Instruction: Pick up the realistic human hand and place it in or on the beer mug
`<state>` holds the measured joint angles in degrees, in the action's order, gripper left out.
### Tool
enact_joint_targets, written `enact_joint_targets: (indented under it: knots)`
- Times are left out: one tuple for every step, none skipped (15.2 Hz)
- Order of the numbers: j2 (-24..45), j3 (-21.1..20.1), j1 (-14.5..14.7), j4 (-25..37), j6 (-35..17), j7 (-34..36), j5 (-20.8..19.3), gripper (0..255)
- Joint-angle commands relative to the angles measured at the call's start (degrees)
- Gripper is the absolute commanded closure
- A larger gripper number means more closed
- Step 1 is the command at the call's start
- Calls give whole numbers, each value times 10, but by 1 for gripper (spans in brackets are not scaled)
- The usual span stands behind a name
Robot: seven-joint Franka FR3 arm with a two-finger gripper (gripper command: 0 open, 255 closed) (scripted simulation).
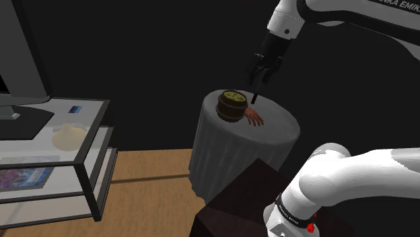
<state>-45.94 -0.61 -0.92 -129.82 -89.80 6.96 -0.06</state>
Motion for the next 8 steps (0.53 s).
enact_joint_targets:
  knots:
    - [0, 0, 0, 0, 0, 0, 0, 0]
    - [3, 13, -4, -7, -11, -9, -3, 0]
    - [6, 27, -9, -14, -21, -17, -5, 0]
    - [11, 40, -13, -20, -32, -26, -8, 0]
    - [16, 54, -17, -25, -42, -35, -10, 0]
    - [21, 68, -22, -30, -53, -44, -12, 0]
    - [28, 81, -26, -34, -64, -53, -14, 0]
    - [35, 95, -30, -38, -74, -62, -15, 0]
